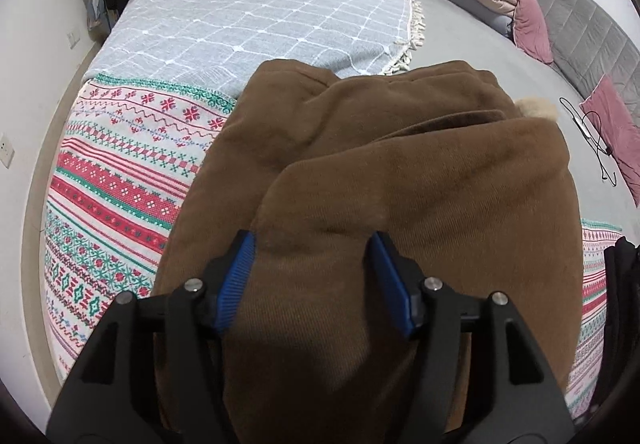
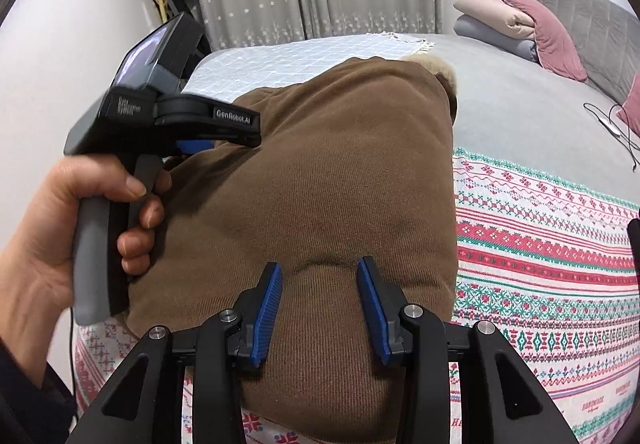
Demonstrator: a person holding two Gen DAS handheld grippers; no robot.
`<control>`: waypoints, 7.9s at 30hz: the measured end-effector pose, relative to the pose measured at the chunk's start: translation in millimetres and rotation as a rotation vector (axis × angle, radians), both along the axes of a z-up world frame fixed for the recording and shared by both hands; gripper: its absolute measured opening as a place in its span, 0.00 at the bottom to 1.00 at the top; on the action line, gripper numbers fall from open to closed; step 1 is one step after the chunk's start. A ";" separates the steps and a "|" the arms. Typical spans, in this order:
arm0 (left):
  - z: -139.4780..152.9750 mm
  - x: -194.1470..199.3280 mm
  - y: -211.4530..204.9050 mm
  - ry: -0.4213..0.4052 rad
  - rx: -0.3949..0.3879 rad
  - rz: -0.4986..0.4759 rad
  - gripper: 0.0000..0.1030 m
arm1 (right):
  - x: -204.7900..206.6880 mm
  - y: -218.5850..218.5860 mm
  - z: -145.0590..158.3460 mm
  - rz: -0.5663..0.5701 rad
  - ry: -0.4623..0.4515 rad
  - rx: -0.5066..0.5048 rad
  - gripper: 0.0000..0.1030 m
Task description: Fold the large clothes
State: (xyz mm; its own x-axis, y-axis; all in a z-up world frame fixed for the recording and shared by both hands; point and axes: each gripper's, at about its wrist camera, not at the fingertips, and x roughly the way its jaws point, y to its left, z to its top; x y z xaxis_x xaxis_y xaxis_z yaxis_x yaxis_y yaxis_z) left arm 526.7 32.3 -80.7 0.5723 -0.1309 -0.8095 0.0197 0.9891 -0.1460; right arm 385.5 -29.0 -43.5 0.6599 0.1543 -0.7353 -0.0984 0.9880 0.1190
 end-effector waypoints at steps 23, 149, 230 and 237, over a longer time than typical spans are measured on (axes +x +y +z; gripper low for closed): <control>4.1 2.6 8.9 0.021 -0.025 -0.005 0.61 | 225.0 -25.4 -15.9 0.025 0.174 -0.141 0.39; -8.6 -308.0 -36.9 0.214 -0.456 -0.242 0.39 | -198.7 -259.8 -9.1 -0.071 0.137 0.264 0.54; 111.7 -565.6 -73.8 -0.336 0.078 -0.084 0.99 | -453.7 -130.6 99.6 -0.249 -0.209 -0.103 1.00; 101.7 -557.1 -71.7 -0.311 0.125 -0.046 0.99 | -453.2 -129.5 93.3 -0.289 -0.187 -0.125 1.00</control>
State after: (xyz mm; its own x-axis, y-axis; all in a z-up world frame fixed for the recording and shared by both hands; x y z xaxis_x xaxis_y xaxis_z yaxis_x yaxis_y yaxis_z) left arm -30.4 -39.4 21.0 0.7903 -0.0727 -0.6084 0.0890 0.9960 -0.0034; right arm -67.6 -158.5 49.9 0.7879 -0.1420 -0.5993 0.1787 0.9839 0.0019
